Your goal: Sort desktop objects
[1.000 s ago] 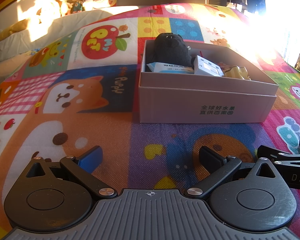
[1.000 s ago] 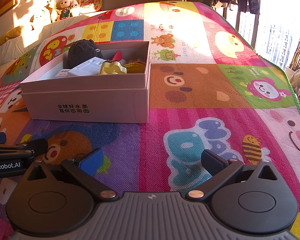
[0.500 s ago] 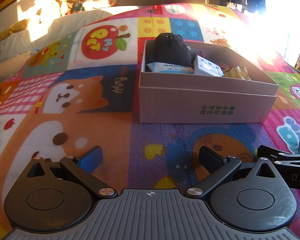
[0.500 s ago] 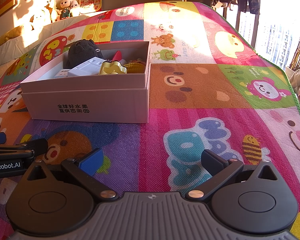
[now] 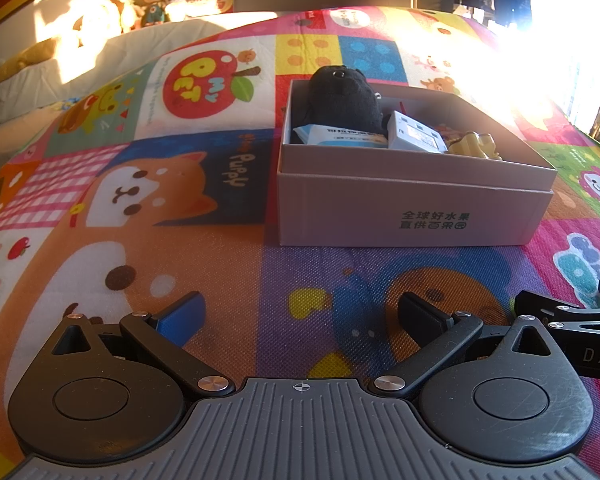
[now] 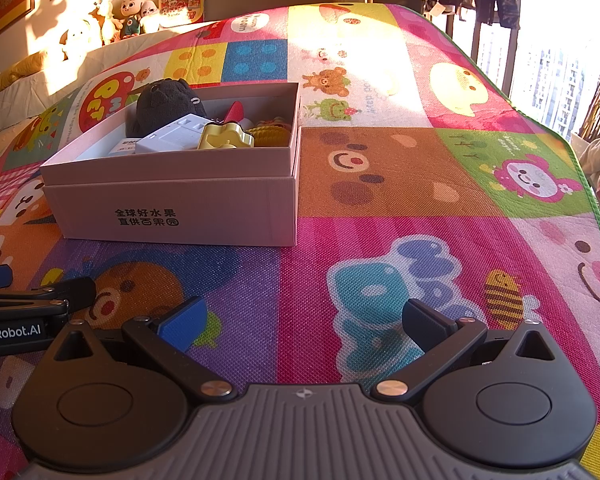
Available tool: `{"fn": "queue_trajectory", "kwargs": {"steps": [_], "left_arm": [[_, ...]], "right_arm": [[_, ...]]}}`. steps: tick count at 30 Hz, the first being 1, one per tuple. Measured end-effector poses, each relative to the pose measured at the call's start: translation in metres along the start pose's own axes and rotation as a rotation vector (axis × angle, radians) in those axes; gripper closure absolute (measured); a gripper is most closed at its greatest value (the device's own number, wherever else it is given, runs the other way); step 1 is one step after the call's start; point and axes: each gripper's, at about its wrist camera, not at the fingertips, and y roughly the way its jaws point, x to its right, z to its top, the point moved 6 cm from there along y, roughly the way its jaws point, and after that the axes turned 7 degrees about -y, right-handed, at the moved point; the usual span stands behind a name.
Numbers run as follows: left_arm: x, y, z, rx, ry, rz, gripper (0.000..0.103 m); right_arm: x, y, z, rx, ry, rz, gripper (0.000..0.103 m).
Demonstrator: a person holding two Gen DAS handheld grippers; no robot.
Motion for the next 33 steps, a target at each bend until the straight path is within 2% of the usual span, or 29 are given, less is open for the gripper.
{"fn": "queue_trajectory", "kwargs": {"steps": [33], "left_arm": [[-0.0029,0.0005,0.0004,0.004,0.004,-0.005,0.0]], "right_arm": [[-0.0009,0.0003,0.0004,0.0,0.0,-0.001,0.0]]}}
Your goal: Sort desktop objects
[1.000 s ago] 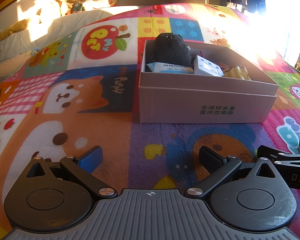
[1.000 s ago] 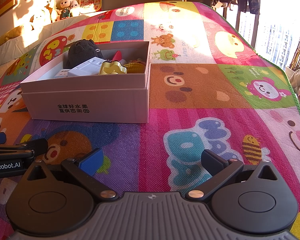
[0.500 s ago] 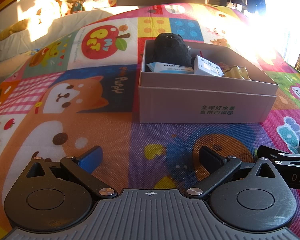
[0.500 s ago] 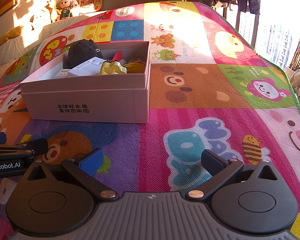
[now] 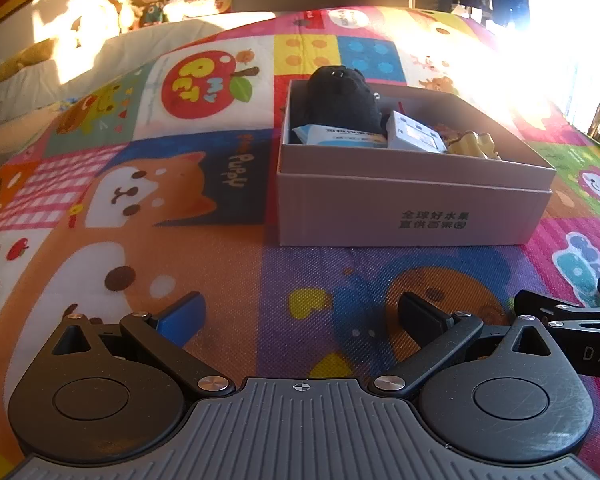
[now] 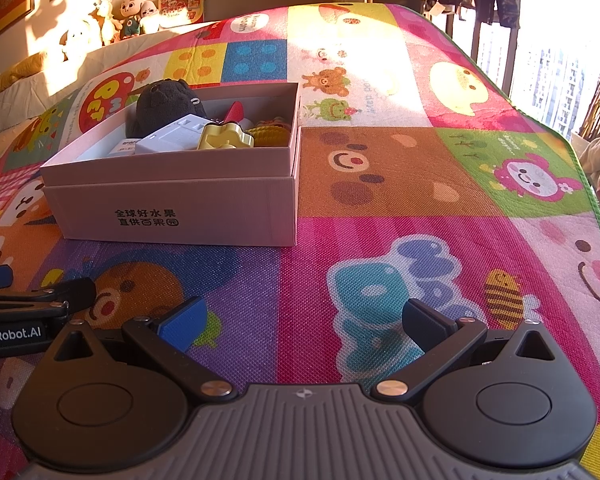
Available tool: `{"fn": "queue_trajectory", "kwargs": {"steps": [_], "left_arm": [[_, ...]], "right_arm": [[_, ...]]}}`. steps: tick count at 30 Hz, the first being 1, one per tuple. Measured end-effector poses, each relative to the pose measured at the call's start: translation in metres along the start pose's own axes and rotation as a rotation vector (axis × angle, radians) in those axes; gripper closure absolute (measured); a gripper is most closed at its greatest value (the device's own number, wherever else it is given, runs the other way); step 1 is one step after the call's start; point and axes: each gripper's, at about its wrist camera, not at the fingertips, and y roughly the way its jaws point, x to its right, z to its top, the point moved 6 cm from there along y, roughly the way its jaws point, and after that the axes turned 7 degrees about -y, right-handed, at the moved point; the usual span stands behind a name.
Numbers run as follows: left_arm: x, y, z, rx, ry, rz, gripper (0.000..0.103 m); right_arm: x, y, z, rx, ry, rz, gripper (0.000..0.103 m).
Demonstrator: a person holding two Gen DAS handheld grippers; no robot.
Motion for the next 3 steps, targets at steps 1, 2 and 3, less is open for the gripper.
{"fn": "queue_trajectory", "kwargs": {"steps": [1,2,3], "left_arm": [[0.0017,-0.0002,-0.0002,0.0,0.002,0.002,0.0],[0.0016,-0.0003,-0.0002,0.0,0.002,0.002,0.0],[0.0016,-0.0003,-0.0002,0.0,0.002,0.002,0.0]], "right_arm": [[0.0003,-0.0001,-0.0001,0.0,-0.001,-0.001,0.0],[0.0005,-0.0001,-0.0001,0.0,0.0,0.0,0.0],[0.0014,-0.0002,-0.0004,0.0,0.001,0.001,0.0]]}}
